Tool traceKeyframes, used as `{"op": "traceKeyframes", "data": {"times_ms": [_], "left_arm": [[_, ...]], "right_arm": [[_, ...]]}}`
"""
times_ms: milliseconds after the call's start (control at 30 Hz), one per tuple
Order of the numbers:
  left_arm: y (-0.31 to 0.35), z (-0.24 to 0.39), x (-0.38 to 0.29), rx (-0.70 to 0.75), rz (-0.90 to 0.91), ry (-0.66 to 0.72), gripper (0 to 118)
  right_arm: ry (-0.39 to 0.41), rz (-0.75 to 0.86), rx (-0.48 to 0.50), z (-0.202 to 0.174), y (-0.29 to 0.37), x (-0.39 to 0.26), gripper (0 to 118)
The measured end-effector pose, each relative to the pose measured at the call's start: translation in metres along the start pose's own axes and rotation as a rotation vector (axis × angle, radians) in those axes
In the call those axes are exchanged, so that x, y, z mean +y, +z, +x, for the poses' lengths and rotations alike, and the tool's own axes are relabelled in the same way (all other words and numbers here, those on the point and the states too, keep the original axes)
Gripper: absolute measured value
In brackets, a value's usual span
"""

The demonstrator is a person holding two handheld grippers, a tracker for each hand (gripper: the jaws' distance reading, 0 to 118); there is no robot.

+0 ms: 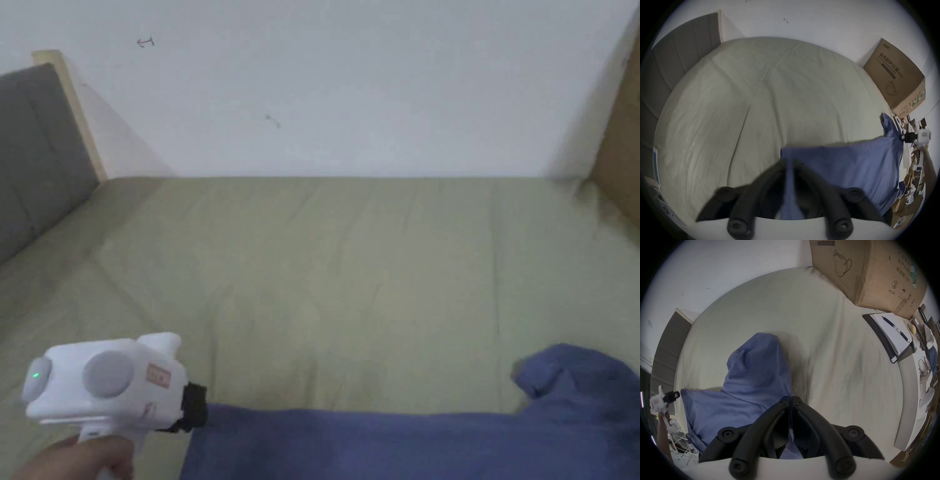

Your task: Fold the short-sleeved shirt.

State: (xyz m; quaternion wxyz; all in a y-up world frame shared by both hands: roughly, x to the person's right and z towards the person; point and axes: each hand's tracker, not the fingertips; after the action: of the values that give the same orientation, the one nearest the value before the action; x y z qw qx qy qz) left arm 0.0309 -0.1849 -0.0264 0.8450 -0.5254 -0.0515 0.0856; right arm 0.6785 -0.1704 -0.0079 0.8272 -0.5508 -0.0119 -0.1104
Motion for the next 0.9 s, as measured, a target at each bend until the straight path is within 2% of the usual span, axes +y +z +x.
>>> {"op": "traceKeyframes", "data": {"times_ms": [33,67,100,133,267,333,400,433,500,533,600,633,767,900], "left_arm": [[-0.009,-0.003,0.006,-0.002,-0.003,-0.010,25],[-0.017,-0.002,0.012,0.005,-0.010,-0.025,68],[-0.026,-0.001,0.017,0.027,-0.017,-0.037,98],[-0.034,0.001,0.020,0.054,-0.023,-0.053,115],[-0.058,0.005,0.024,0.051,-0.082,-0.060,117],[-0.072,0.005,0.019,0.038,-0.170,-0.070,113],[-0.073,0.014,0.014,0.126,-0.151,-0.177,110],[-0.071,0.014,0.010,0.100,-0.139,-0.169,107],[-0.062,0.014,0.011,0.100,-0.135,-0.151,86],[-0.056,0.016,0.010,0.113,-0.123,-0.171,72],[-0.043,0.017,0.007,0.106,-0.111,-0.210,19],[-0.036,0.017,0.005,0.097,-0.105,-0.218,0],[-0.008,0.019,-0.001,0.064,-0.078,-0.220,0],[0.041,0.028,0.000,0.062,0.002,-0.256,0]], "right_arm": [[0.004,-0.009,0.003,-0.002,-0.002,-0.002,3],[0.008,-0.016,0.007,-0.003,-0.005,-0.003,3],[0.011,-0.023,0.011,-0.004,-0.007,-0.004,3],[0.014,-0.028,0.012,-0.006,-0.009,-0.005,3],[0.030,-0.056,0.012,-0.008,-0.018,-0.008,3],[0.039,-0.069,0.007,-0.010,-0.022,-0.009,3],[0.047,-0.078,0.003,-0.012,-0.026,-0.008,3],[0.051,-0.081,0.000,-0.013,-0.028,-0.008,3],[0.059,-0.081,0.000,-0.018,-0.029,-0.010,3],[0.063,-0.079,0.003,-0.018,-0.029,-0.010,3],[0.065,-0.071,0.018,-0.022,-0.026,-0.012,3],[0.064,-0.063,0.027,-0.025,-0.022,-0.013,3],[0.073,-0.019,0.056,-0.034,0.006,-0.017,3],[0.111,0.084,0.080,-0.039,0.068,-0.021,3]]}}
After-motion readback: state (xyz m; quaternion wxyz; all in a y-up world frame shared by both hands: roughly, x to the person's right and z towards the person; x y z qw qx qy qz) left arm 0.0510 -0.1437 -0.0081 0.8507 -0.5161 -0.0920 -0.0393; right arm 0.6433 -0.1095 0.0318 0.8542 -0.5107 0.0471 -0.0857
